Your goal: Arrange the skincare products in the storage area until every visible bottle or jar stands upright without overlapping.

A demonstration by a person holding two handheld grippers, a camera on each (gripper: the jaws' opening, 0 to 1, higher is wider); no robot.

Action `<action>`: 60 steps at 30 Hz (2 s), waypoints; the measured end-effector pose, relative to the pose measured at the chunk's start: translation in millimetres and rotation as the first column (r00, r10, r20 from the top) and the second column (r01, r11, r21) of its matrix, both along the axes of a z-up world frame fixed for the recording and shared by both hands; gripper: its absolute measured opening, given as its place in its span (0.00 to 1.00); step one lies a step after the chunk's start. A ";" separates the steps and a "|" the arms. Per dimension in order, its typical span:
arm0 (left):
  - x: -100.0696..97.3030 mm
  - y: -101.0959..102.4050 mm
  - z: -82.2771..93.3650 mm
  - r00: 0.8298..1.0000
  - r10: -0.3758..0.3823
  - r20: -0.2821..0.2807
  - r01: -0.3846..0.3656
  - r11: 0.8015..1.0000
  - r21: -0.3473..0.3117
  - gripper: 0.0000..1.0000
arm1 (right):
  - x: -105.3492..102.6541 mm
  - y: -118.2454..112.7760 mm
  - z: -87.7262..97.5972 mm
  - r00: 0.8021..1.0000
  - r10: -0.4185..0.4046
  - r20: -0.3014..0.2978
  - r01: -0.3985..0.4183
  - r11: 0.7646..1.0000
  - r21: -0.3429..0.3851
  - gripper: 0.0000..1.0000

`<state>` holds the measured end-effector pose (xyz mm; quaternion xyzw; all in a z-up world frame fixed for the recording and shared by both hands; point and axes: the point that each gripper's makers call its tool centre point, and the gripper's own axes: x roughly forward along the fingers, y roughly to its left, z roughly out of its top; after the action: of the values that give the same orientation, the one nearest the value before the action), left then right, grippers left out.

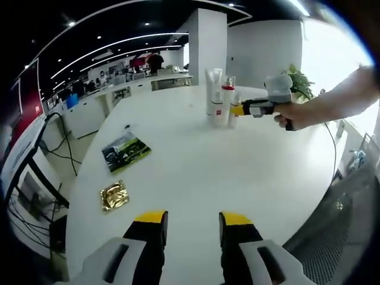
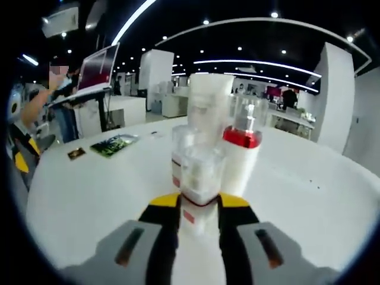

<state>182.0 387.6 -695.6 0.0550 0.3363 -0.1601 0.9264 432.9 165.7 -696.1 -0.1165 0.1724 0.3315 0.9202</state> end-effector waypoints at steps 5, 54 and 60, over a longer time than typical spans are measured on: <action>-0.1 0.2 0.0 1.000 -0.001 0.000 0.001 1.000 0.005 0.36 | -1.5 -4.1 -7.6 0.998 -0.034 -0.045 0.034 0.999 0.007 0.30; -0.3 2.8 -3.0 1.000 0.002 -0.006 -0.002 1.000 0.011 0.34 | -0.5 -17.5 -34.7 0.943 -0.256 -0.211 0.253 0.967 -0.041 0.26; -0.5 2.8 -3.0 1.000 0.000 -0.006 0.000 1.000 0.014 0.34 | 4.3 -19.0 -30.6 0.947 -0.256 -0.196 0.252 0.967 -0.045 0.24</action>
<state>181.5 390.4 -698.6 0.0608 0.3400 -0.1578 0.9251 437.2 146.7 -726.6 -0.0683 0.2808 0.2186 0.9320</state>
